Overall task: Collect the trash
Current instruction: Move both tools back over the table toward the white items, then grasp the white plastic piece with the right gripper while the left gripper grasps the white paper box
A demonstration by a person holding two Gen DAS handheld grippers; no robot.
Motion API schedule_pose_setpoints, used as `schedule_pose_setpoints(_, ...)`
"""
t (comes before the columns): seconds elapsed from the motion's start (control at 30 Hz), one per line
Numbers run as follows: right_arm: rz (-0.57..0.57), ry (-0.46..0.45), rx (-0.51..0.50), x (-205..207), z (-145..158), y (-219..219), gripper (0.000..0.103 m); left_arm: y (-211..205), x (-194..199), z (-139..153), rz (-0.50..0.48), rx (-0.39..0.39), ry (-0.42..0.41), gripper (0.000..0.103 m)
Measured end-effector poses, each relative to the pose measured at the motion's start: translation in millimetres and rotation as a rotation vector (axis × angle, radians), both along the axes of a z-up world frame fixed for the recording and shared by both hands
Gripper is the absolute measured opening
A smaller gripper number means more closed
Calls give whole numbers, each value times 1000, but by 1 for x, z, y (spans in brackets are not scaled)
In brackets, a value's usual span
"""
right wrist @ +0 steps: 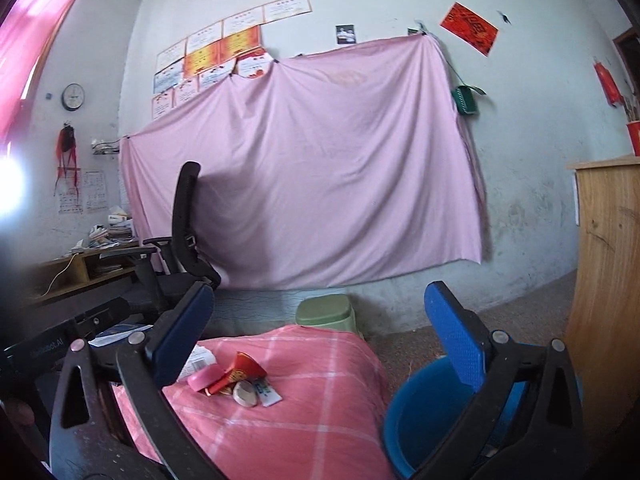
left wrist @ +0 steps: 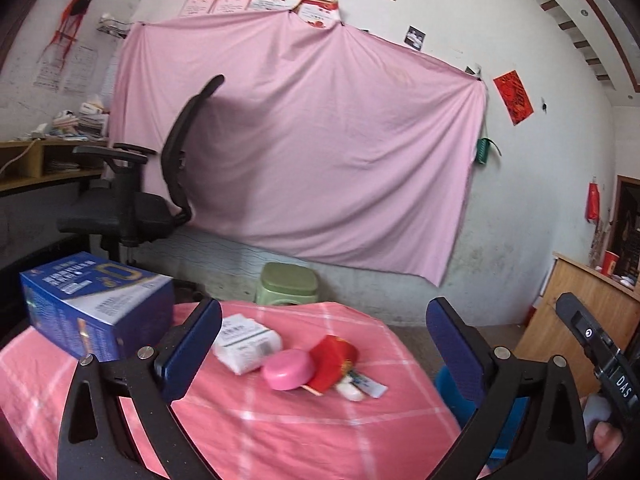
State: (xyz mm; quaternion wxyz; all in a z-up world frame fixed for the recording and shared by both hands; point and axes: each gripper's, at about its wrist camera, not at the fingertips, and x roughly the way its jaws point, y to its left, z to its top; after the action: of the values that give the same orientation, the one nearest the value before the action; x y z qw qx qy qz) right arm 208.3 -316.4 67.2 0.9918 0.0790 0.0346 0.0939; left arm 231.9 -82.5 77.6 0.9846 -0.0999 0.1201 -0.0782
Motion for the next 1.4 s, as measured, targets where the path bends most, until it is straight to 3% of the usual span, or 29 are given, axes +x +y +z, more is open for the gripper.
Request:
schedule_pose_setpoints(0.4,78,47,-111,21,-17,58,103,53,-6,-34,93,44,54,100)
schedule_pose_setpoints(0.73,107,187,-211,53,-40,83,103,67,16,-57,89,63,156,100)
schedule_pose_setpoints(1.0,142,338,-240,81,-60,90,103,67,47,-72,47,80,296,98)
schedule_pose_setpoints(1.07,162,376,-250,88,-64,94,103,66,54,-76,24,82,318,92)
schedule_pose_setpoints(1.13,184,412,-257,94,-68,96,96,62,63,-80,-5,93,345,81)
schedule_pose_setpoints(1.2,212,454,-266,100,-74,100,91,59,74,-85,-36,94,382,63)
schedule_pose_setpoints(1.27,237,487,-279,105,-78,105,84,58,83,-90,-61,86,416,51)
schedule_pose_setpoints(1.4,287,565,-323,114,-89,117,71,59,96,-95,-98,57,456,40)
